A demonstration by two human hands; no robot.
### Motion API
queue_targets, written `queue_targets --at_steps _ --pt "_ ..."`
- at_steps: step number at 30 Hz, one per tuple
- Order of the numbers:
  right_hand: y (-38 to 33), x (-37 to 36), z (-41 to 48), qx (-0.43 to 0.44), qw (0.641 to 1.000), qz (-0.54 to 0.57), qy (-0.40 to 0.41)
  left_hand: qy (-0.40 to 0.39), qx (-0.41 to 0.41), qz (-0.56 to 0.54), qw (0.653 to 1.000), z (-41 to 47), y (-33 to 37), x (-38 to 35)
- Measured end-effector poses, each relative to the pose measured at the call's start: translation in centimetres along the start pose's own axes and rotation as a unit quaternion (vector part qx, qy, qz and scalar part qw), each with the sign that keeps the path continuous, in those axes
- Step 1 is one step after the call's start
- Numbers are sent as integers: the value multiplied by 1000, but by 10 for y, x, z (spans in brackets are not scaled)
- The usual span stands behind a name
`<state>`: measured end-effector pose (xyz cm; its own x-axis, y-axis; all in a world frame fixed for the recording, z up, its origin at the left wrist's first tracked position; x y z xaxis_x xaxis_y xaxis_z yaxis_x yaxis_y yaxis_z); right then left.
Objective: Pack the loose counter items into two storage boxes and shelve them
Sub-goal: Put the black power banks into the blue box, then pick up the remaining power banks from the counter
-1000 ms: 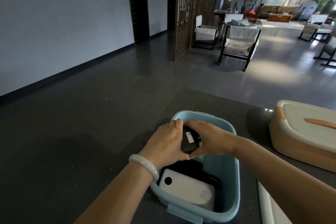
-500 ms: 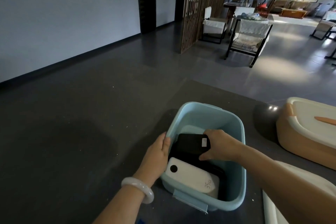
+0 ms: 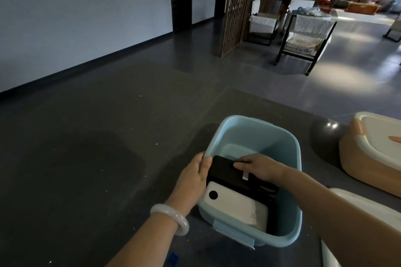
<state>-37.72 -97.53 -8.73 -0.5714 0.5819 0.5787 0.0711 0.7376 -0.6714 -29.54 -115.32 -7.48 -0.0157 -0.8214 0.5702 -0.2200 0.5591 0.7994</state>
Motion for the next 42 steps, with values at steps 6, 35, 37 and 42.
queue_targets --at_steps 6,35,37,42 --pt "11 -6 5 -22 998 56 -7 10 5 -16 1000 -6 9 4" --pt "-125 5 -17 256 944 -144 152 33 18 84 996 -21 -4 27" --pt "-159 -27 -14 300 930 -186 104 65 43 128 989 -37 -24 54" --pt "-214 -147 -12 350 895 -266 -74 129 169 306 928 -113 -98 125"
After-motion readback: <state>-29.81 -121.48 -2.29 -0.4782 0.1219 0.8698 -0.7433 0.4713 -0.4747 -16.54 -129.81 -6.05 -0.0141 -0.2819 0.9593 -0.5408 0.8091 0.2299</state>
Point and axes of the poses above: each hand's wrist, its own z-axis towards the middle knuckle, its own x-axis out of the back of the hand, y = z × x, the point moved 8 cm from there along z, towards the middle knuckle, and after that the axes turned 10 degrees about z, right-handed, at the moved point
